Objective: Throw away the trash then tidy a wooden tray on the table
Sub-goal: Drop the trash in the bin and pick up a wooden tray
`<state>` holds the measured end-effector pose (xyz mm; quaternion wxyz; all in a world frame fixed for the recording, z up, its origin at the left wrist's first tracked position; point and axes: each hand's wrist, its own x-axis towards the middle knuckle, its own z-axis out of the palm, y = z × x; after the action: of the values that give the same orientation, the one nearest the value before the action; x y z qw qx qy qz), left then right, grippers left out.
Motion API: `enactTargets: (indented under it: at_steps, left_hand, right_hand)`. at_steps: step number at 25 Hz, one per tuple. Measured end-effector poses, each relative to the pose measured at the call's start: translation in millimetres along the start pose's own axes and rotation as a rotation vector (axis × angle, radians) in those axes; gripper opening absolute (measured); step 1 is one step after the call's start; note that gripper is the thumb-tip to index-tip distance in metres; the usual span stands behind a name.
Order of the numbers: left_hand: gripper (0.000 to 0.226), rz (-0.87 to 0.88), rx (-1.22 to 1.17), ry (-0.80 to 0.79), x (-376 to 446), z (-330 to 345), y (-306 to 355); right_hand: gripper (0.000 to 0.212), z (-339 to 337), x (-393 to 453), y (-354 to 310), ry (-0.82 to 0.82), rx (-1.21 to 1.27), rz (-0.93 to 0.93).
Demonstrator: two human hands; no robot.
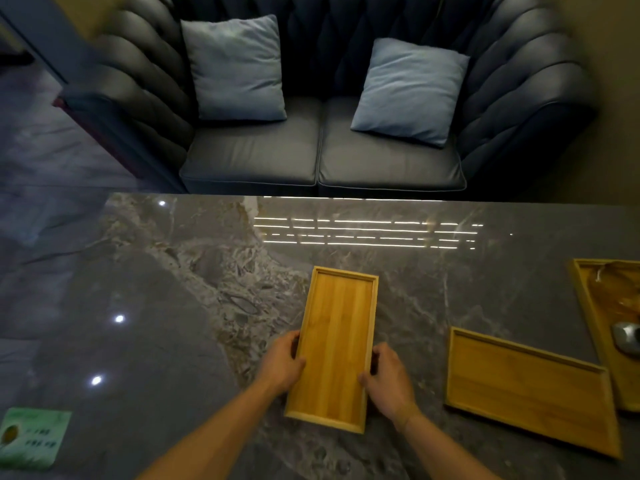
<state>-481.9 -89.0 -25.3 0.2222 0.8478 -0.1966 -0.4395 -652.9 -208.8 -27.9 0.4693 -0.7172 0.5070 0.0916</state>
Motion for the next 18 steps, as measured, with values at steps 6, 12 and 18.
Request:
enactTargets:
  at_steps: [6,12,18]
  left_hand:
    - [0.044,0.055,0.093,0.020,-27,-2,-28]
    - [0.042,0.076,0.130,0.038,-26,-3,-30]
    - [0.036,0.109,0.152,0.037,-23,-2,-34]
  right_hand:
    - [0.023,24,-18,-1,0.012,-0.069,-0.037]
    - [0.027,34,-25,2,0.069,-0.094,-0.016]
    - [0.028,35,-23,1,0.083,-0.076,-0.001]
